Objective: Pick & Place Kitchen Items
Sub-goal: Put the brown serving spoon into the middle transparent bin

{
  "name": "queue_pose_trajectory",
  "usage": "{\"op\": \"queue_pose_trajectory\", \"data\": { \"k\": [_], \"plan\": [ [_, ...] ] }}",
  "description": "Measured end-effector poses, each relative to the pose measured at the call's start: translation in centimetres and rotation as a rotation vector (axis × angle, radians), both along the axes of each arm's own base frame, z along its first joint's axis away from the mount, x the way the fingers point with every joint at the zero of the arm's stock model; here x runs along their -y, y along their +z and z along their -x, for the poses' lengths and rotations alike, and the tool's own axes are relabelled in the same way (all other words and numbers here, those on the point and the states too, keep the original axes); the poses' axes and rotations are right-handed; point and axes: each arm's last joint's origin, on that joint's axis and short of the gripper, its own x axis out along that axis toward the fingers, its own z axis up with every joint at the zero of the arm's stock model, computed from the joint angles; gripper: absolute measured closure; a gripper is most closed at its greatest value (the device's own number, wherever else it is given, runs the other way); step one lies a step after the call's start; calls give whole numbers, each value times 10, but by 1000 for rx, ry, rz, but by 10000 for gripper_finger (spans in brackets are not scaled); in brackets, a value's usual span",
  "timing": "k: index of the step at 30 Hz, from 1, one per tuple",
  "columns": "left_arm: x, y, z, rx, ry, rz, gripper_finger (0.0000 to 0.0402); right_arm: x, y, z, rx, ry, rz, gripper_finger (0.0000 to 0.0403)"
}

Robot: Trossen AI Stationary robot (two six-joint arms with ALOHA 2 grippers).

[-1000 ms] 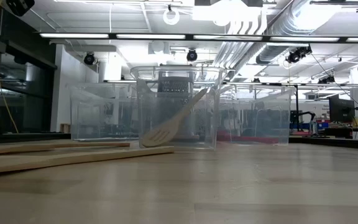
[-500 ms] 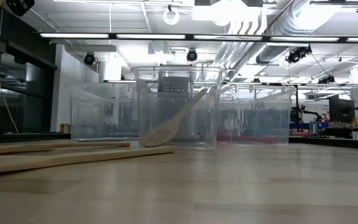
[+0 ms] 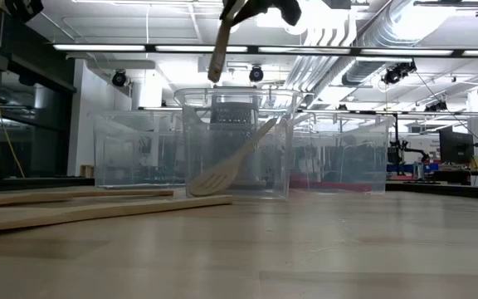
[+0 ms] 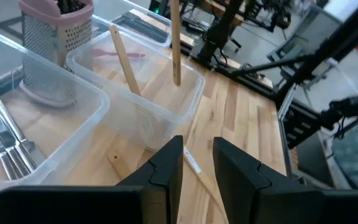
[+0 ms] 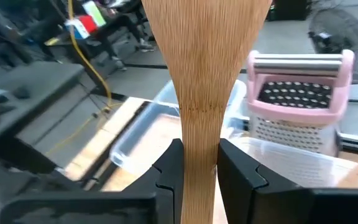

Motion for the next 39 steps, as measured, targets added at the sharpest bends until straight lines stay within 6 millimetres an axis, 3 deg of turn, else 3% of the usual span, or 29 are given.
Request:
{"op": "queue_pose_trajectory", "data": {
  "k": [14, 24, 32, 39],
  "plan": [
    [-2, 12, -3, 131, 52, -12, 313, 2, -11, 4, -69, -95, 17, 338],
    [-2, 12, -3, 132, 56, -5, 313, 2, -50, 6, -17, -183, -87, 338],
    [-2, 12, -3, 129, 74, -9, 313, -14, -79, 8, 95, -231, -212, 338],
    [-3, 12, -3, 129, 86, -13, 313, -10, -91, 10, 139, -281, -278, 338]
  ]
}}
